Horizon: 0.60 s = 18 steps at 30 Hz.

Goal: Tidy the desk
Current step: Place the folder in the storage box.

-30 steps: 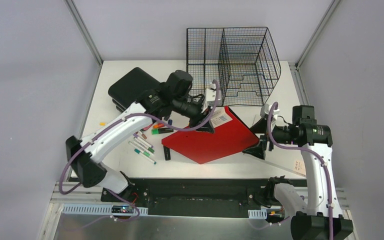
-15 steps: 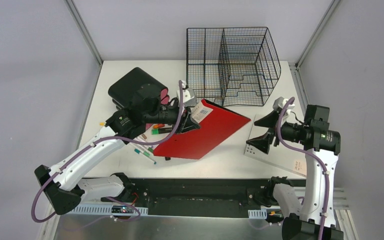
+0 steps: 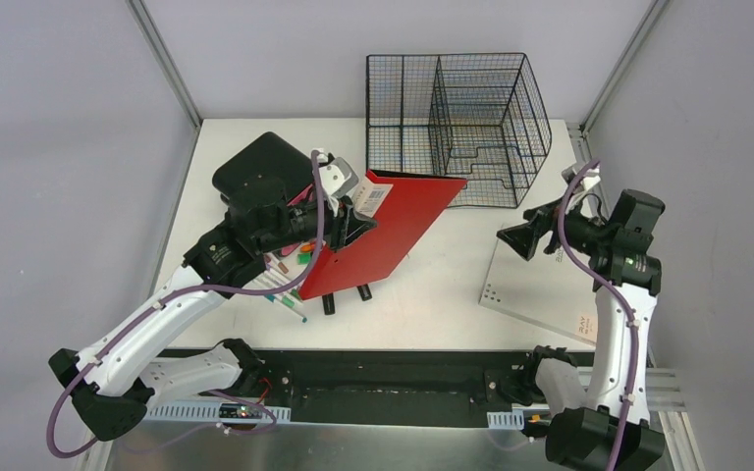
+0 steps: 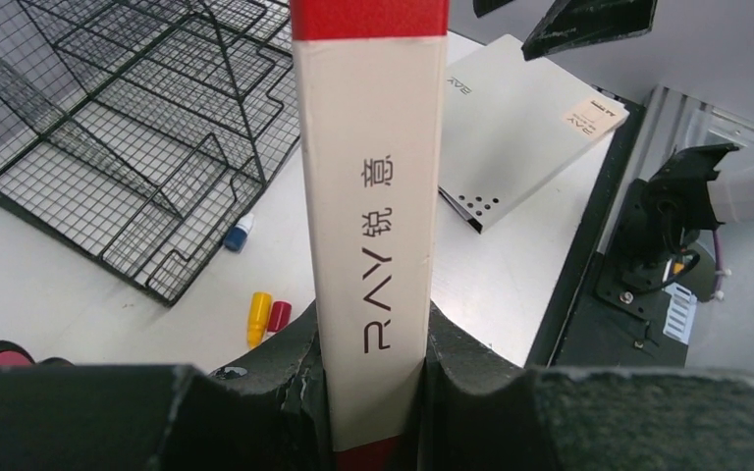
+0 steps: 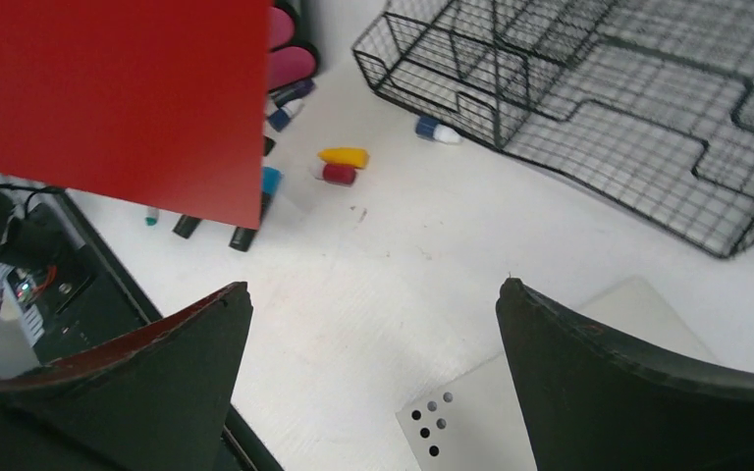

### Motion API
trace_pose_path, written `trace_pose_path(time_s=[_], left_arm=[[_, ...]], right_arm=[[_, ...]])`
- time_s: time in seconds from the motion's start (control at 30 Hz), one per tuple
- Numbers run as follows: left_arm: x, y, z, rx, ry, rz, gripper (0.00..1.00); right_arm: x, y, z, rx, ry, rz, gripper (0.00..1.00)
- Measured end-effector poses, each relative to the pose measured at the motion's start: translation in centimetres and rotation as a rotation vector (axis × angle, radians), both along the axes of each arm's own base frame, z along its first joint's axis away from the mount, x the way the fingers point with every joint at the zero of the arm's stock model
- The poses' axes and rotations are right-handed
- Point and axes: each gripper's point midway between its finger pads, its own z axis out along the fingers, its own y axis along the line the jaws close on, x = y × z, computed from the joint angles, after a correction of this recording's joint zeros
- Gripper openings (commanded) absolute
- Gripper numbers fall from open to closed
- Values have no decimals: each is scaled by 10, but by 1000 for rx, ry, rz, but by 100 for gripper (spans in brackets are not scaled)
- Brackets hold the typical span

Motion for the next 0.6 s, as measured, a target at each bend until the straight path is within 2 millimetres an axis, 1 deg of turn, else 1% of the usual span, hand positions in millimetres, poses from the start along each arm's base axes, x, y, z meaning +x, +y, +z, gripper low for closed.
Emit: trace_pose_path(time_s=[0.1,0.17,0.3,0.43,0.6], left_arm=[[5,2,0,-11,3,33,0],[8,2,0,-19,1,51,0],[15,5,2,-34,0,91,0],[21,6,7,-51,-13,123,0],[30,11,14,-77,-28,167,0]], right_arm=[[8,-11,-20,-21,41,-98,99],[11,-18,-24,-43,39,-150,99],[11,-28,-15,-91,-38,-240,99],[12,-33,-7,-108,-87,-278,99],[19,-39,-13,-116,-62,-307,99]])
